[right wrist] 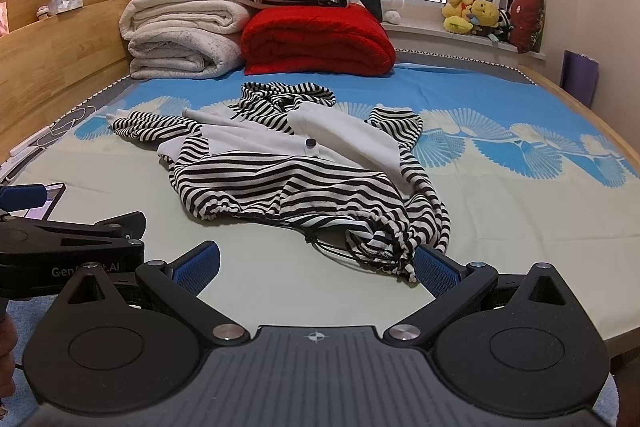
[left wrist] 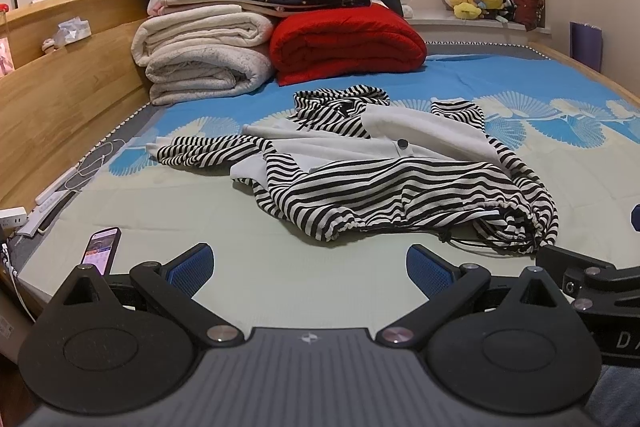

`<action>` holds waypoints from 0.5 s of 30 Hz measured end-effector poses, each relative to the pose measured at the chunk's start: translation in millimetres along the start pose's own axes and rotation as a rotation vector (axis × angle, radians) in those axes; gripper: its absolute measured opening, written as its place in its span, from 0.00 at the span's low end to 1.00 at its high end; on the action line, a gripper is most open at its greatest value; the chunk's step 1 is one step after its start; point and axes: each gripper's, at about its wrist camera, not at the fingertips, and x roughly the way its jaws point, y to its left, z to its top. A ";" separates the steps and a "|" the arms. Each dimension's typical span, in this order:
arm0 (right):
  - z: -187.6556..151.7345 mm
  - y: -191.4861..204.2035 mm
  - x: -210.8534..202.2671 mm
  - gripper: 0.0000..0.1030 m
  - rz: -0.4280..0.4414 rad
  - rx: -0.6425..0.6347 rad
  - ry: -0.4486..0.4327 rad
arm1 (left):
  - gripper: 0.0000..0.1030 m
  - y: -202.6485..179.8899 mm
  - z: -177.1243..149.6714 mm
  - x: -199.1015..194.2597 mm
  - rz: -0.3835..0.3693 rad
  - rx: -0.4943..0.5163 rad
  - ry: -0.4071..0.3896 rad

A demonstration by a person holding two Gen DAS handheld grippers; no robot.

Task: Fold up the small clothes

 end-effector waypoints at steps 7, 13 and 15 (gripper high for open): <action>-1.2 0.5 1.1 0.99 0.000 -0.003 0.001 | 1.00 0.0 -0.2 -0.1 -0.001 -0.001 0.001; -1.5 0.9 1.2 0.99 0.000 -0.003 0.001 | 1.00 0.7 -0.3 -0.2 -0.001 0.000 0.002; -1.3 0.8 1.3 0.99 0.001 -0.004 0.002 | 1.00 0.6 -0.3 -0.2 -0.001 0.000 0.001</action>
